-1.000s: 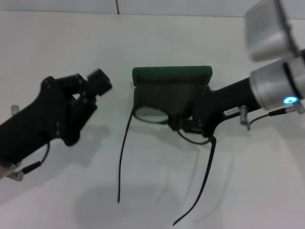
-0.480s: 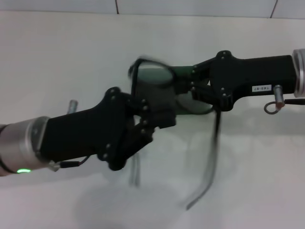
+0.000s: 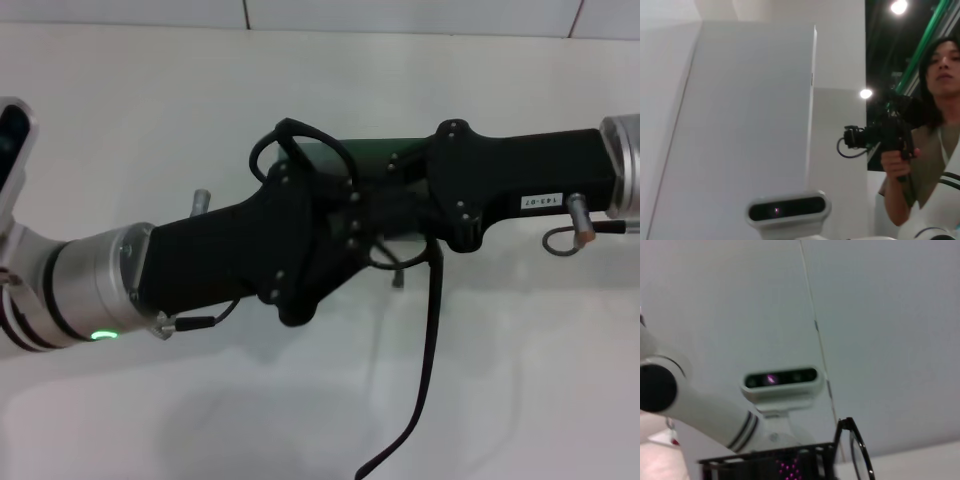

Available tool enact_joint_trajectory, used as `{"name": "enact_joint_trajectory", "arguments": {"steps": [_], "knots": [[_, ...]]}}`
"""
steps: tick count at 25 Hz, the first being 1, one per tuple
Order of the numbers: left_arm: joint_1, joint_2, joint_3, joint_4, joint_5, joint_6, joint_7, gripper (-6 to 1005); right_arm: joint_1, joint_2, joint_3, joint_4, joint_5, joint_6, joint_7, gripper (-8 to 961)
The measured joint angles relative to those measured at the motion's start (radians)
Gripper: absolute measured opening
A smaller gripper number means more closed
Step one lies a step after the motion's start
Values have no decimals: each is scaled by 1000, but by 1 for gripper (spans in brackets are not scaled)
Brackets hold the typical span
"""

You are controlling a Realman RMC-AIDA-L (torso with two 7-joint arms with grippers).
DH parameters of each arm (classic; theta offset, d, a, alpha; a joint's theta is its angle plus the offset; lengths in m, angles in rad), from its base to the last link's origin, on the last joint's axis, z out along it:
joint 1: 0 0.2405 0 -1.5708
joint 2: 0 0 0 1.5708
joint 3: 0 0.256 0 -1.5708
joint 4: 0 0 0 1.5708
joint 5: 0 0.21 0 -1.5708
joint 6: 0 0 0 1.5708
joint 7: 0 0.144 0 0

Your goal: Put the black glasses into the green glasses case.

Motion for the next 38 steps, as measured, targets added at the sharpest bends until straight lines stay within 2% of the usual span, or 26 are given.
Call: {"name": "enact_joint_trajectory", "arguments": {"steps": [10, 20, 26, 34, 38], "knots": [[6, 1, 0, -19, -46, -26, 0, 36, 12, -2, 4, 59, 47, -37, -44, 54], [6, 3, 4, -13, -37, 12, 0, 36, -2, -7, 21, 63, 48, 16, -60, 54], [23, 7, 1, -13, -37, 13, 6, 36, -18, -7, 149, 53, 53, -49, -80, 54], [48, 19, -1, -10, -36, -45, 11, 36, -37, -11, 303, 45, 222, -206, -138, 54], [24, 14, 6, -3, 25, -69, 11, 36, -36, -5, 318, 81, 308, -246, -186, 54]]}}
